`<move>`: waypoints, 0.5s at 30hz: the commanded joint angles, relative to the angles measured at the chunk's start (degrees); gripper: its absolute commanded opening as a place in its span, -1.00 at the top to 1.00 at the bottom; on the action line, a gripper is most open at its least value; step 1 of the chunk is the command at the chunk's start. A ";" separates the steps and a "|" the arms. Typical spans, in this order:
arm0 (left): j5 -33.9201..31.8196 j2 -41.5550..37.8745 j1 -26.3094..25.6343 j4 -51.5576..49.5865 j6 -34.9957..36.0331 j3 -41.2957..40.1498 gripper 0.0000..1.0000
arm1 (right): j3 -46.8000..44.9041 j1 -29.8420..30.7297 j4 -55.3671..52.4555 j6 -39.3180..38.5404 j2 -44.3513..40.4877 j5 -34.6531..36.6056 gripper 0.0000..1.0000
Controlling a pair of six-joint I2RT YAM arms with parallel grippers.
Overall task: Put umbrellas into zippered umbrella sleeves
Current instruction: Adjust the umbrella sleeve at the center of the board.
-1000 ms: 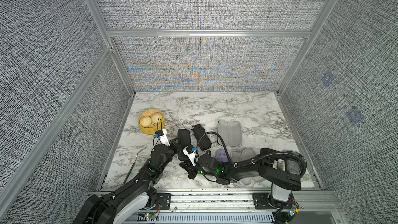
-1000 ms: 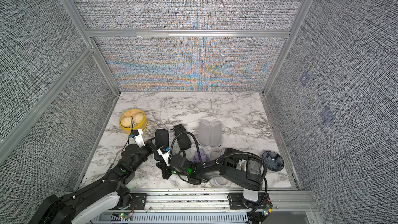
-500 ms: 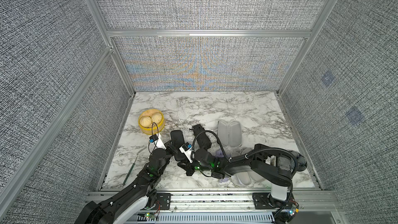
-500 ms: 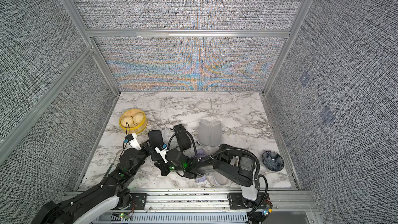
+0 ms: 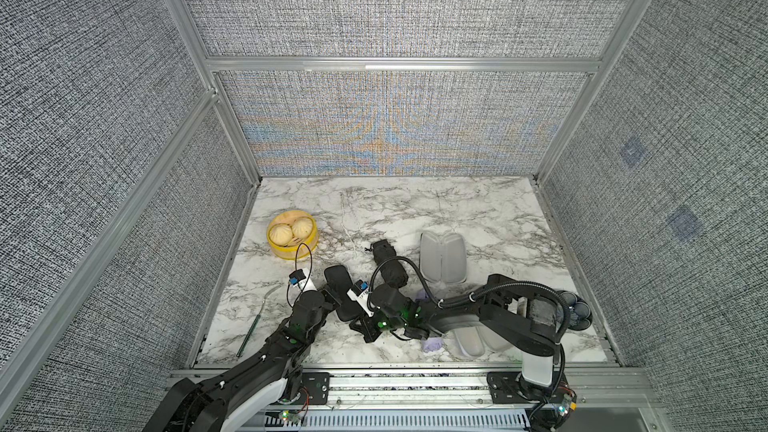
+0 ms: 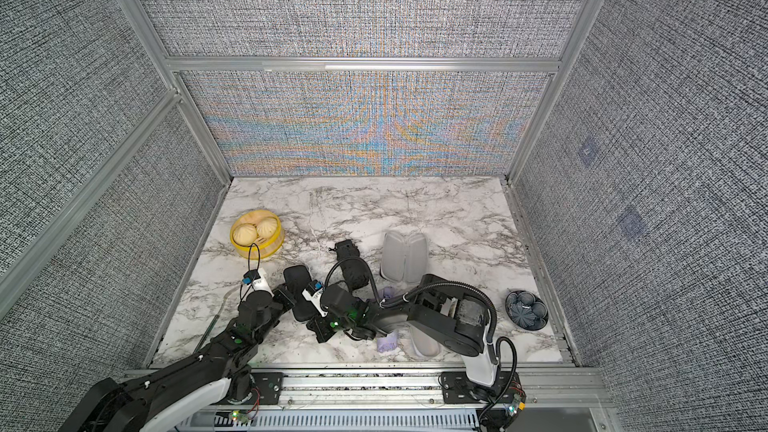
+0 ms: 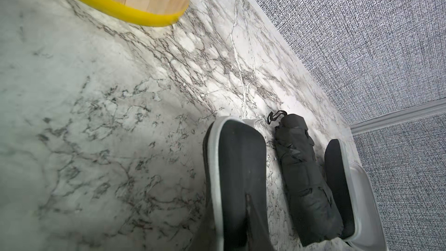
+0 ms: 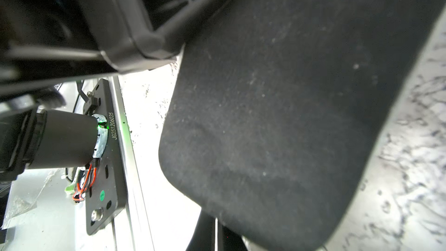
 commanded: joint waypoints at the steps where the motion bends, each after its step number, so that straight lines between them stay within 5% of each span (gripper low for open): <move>1: 3.80 0.11 -0.22 -8.90 1.93 0.06 0.66 | -1.56 -1.06 -0.98 0.84 -0.83 8.26 1.00; 8: 3.79 2.16 -0.18 -10.64 2.05 -0.58 0.10 | -2.74 -1.78 -5.47 -0.19 -2.21 8.58 1.00; 12: 3.98 0.83 -0.13 -15.19 2.44 0.97 -0.53 | -4.08 -3.05 -7.15 -0.49 -3.77 8.72 1.00; 15: 2.16 -2.09 -0.18 -19.91 2.70 2.42 -0.73 | -5.95 -4.37 -8.63 -1.06 -5.85 10.32 1.00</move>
